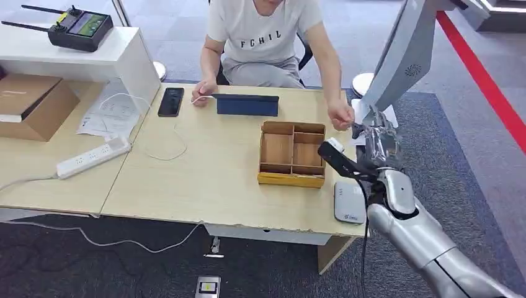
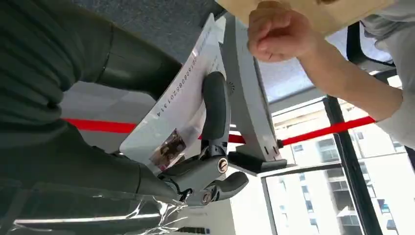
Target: Pass the card to the sensor for recognition and then transmit it.
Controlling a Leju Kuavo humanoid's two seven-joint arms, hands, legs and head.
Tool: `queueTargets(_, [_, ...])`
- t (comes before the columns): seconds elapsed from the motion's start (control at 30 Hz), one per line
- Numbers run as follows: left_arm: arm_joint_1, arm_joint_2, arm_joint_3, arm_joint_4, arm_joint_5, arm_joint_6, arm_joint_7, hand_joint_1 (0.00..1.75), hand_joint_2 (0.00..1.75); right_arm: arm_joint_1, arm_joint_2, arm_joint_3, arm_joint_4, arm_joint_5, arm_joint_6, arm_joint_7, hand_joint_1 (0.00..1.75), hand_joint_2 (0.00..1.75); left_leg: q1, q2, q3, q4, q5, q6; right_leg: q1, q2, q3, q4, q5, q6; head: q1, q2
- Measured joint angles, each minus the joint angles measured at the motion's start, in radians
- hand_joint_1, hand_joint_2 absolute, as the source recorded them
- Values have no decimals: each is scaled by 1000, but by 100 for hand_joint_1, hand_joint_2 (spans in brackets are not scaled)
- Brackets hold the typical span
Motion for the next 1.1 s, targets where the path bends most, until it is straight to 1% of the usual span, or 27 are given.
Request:
queueTargets(0.3, [0,2,0,0,-9,-1,-8,0,0,27,-12,-3,-30,6,16,-12,175,175,0,0,0,0,0,0,0,0,0,0,0,0,0,0])
queueTargets(0.57, [1,2,0,0,5,-1,-2,0,0,134,-34,-28,-81,-12,8,-24,175,175,0,0,0,0,0,0,0,0,0,0,0,0,0,0])
queueTargets(0.8, [2,1,0,0,25,22,-3,0,0,205,-63,-47,-80,-21,22,-42,175,175,0,0,0,0,0,0,0,0,0,0,0,0,0,0])
queueTargets(0.93, [2,-2,0,-2,35,33,6,0,0,226,-65,-51,-69,-35,21,-68,175,175,0,0,0,0,0,0,0,0,0,0,0,0,0,0])
queueTargets(1.1, [3,-6,0,-4,39,37,7,0,0,239,-64,-51,-52,-39,19,-78,175,175,0,0,0,0,0,0,0,0,0,0,0,0,0,0])
